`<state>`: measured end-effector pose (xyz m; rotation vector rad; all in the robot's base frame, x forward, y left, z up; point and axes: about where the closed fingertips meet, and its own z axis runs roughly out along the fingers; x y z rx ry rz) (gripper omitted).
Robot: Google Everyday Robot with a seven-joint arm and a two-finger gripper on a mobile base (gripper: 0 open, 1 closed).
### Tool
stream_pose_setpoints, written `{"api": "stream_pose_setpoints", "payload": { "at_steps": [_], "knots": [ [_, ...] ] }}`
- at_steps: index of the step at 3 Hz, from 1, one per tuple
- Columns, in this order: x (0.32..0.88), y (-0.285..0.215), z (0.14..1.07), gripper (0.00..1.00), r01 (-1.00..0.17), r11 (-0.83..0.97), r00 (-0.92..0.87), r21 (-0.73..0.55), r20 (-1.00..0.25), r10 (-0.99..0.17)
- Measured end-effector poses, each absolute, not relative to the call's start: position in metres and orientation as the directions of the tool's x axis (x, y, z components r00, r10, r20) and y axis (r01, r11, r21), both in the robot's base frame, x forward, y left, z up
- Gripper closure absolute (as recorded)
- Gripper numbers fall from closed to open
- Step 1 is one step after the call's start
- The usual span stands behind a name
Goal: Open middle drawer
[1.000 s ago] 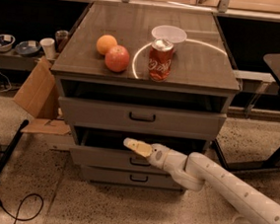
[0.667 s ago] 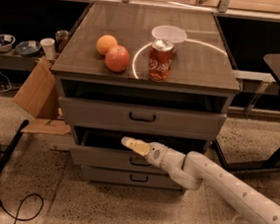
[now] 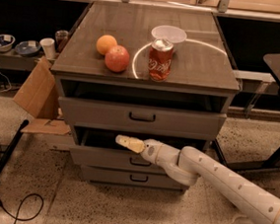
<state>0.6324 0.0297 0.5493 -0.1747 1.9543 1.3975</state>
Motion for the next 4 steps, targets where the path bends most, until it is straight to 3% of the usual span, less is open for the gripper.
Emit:
{"api": "stream_pose_setpoints", "payload": {
  "at_steps": [4],
  "knots": [
    [0.648, 0.029, 0.505, 0.00, -0.422, 0.543, -0.797, 0.726, -0.583, 0.159]
  ]
}}
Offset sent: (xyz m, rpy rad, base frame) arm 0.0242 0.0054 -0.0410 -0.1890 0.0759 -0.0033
